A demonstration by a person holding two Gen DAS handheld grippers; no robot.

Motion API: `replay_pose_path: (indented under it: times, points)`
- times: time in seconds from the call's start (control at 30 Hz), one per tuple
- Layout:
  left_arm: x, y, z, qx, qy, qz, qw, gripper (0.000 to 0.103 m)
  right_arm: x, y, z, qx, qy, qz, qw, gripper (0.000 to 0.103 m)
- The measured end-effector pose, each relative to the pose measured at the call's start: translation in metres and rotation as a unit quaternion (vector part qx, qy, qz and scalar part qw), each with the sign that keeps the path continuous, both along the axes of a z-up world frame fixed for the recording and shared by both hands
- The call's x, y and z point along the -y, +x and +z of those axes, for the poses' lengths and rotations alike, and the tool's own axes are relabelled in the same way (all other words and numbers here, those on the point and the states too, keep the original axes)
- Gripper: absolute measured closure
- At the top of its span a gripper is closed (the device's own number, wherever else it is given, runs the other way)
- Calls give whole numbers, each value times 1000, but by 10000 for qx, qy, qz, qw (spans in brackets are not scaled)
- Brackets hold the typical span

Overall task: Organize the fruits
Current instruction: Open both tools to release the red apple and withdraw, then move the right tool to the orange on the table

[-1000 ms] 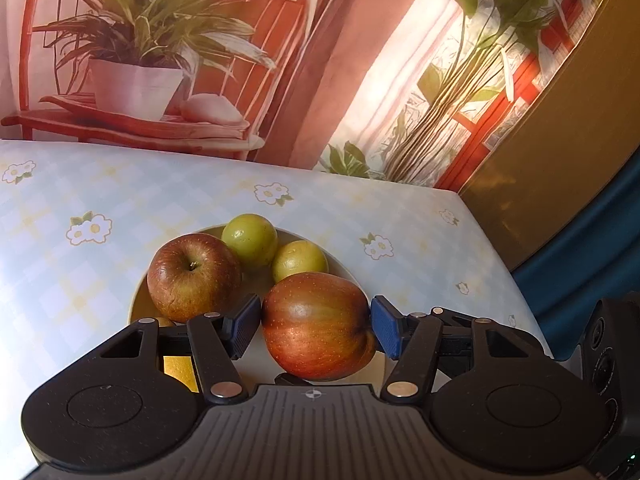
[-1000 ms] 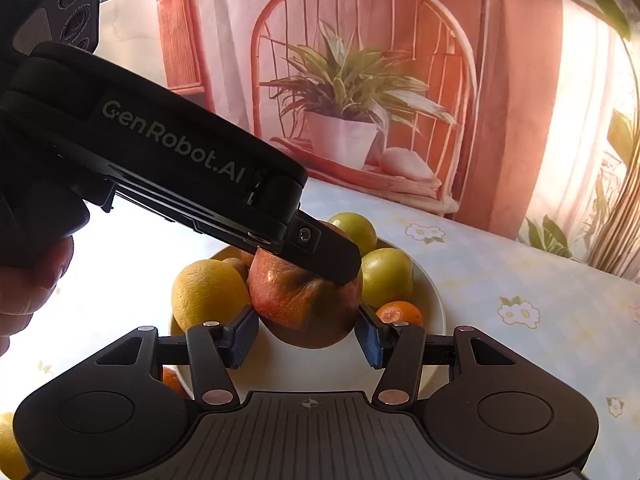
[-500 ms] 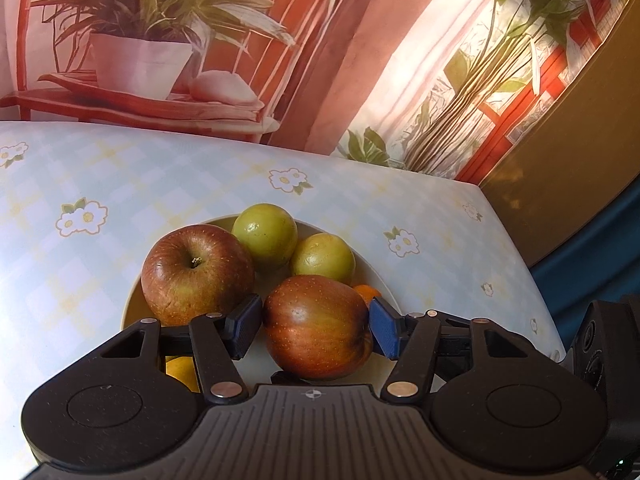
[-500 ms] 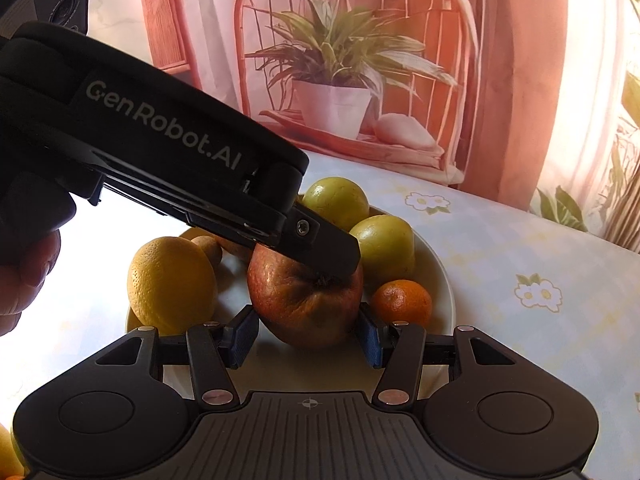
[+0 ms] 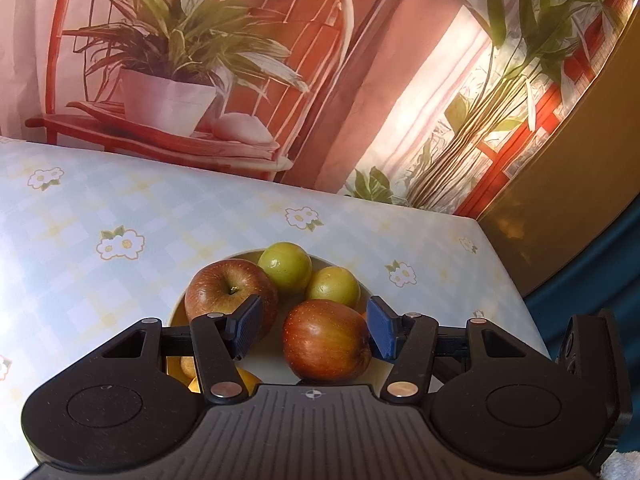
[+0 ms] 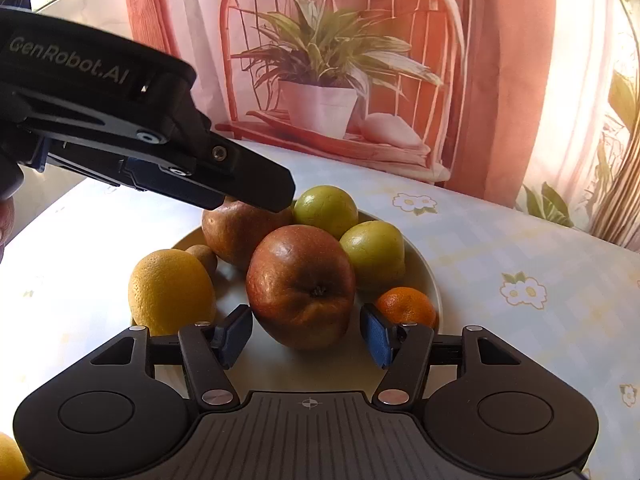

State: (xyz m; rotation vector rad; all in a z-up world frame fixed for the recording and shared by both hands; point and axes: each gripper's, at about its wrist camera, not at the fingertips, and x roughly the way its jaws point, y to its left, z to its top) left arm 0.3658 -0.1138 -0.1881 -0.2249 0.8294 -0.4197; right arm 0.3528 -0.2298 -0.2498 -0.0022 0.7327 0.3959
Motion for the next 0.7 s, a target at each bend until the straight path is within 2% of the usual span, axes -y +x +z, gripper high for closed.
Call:
replay_pose_path:
  times: [0.17, 0.7]
  points:
    - [-8, -18, 12, 255, 205, 0, 9995, 44, 2, -12, 10, 126, -97, -98, 9998, 41]
    - [-59, -89, 39, 841, 926, 239, 9919, 44, 10, -80, 37, 487, 336, -509, 9969, 41]
